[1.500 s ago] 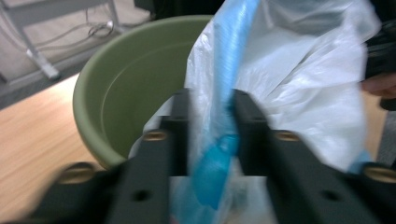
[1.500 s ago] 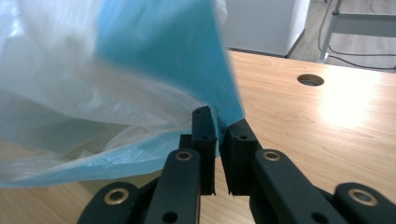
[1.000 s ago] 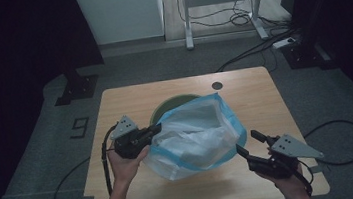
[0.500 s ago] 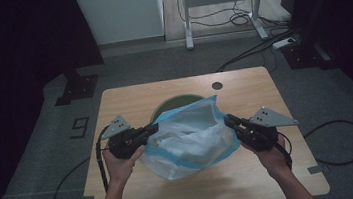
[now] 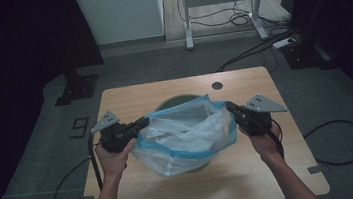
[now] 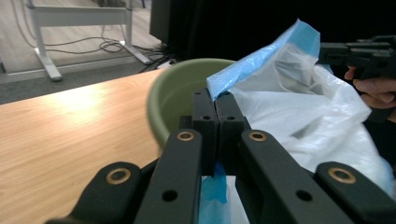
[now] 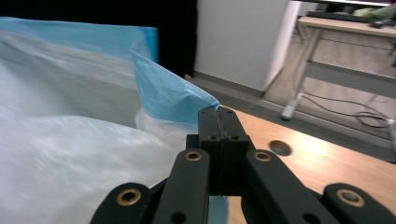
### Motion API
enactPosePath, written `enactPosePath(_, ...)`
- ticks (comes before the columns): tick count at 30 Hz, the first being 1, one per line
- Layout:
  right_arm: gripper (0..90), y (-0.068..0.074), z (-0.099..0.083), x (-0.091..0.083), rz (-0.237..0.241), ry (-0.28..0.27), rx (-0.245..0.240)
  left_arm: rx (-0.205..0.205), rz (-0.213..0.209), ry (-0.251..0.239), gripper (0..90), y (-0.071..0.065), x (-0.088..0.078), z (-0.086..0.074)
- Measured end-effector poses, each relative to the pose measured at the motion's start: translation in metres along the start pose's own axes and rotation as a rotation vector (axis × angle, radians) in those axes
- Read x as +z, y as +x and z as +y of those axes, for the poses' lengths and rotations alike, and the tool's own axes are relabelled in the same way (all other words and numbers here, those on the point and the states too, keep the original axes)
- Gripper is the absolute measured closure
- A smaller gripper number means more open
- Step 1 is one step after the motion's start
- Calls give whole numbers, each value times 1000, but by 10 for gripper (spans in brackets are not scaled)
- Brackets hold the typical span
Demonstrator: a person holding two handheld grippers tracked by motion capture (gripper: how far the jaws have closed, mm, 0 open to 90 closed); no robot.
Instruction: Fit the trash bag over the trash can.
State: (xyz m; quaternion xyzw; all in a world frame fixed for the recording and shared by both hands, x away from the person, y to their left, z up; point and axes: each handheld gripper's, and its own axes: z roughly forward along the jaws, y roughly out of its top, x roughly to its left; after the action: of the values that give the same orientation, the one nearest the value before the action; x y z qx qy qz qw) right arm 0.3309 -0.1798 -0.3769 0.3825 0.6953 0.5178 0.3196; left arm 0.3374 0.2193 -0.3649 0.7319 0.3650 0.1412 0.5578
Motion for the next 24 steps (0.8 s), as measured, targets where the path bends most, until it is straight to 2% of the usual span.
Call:
enactPosePath(1, 889, 0, 0, 0, 0, 0, 0, 0, 0, 0, 886, 0, 0, 0)
enactPosePath(2, 889, -5, 0, 8, -24, 11, 4, -2, 15, 2, 887, 4, 2, 0)
enactPosePath(5, 889, -11, 0, 20, -53, 23, 16, -36, 45, -2, 887, 17, 9, -1)
enactPosePath(6, 889, -13, 0, 24, -62, 29, 19, -36, 45, -2, 887, 17, 9, -1)
enactPosePath(7, 889, -15, 0, 30, -68, 36, 17, -54, 51, -5, 887, 24, 13, -1)
enactPosePath(9, 888, -16, 0, 39, -75, 47, 13, -57, 66, 7, 887, 30, 18, -2)
enactPosePath(15, 888, -18, -3, 57, -76, 44, 16, -88, 80, 17, 886, 44, 26, -5)
enactPosePath(19, 888, -21, -7, 68, -70, 56, 41, -101, 91, 27, 886, 50, 31, -6)
enactPosePath(21, 887, -22, -11, 75, -66, 74, 50, -119, 114, 70, 886, 58, 39, -10)
enactPosePath(24, 887, -21, -16, 85, -52, 102, 67, -159, 114, 94, 886, 63, 45, -14)
